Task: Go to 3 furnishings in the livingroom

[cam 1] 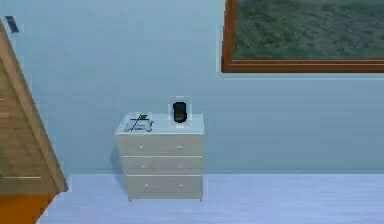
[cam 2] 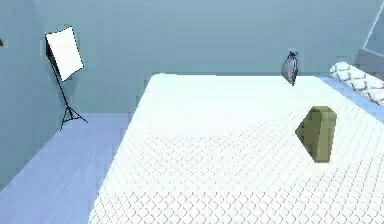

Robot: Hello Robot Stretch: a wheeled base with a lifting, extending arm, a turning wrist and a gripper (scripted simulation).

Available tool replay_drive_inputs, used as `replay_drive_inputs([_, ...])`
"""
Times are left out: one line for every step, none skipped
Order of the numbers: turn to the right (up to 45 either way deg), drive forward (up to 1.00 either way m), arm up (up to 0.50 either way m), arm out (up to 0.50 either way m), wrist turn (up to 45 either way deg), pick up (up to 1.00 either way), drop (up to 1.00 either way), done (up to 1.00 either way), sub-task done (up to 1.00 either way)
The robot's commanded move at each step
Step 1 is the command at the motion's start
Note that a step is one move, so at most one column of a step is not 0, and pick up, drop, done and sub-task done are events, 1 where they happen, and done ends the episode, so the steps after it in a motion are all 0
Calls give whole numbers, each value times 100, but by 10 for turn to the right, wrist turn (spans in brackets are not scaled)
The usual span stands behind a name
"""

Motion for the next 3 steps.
replay_drive_inputs([-450,0,0,0,0,0,0,0,0])
replay_drive_inputs([-450,0,0,0,0,0,0,0,0])
replay_drive_inputs([0,10,0,0,0,0,0,0,0])
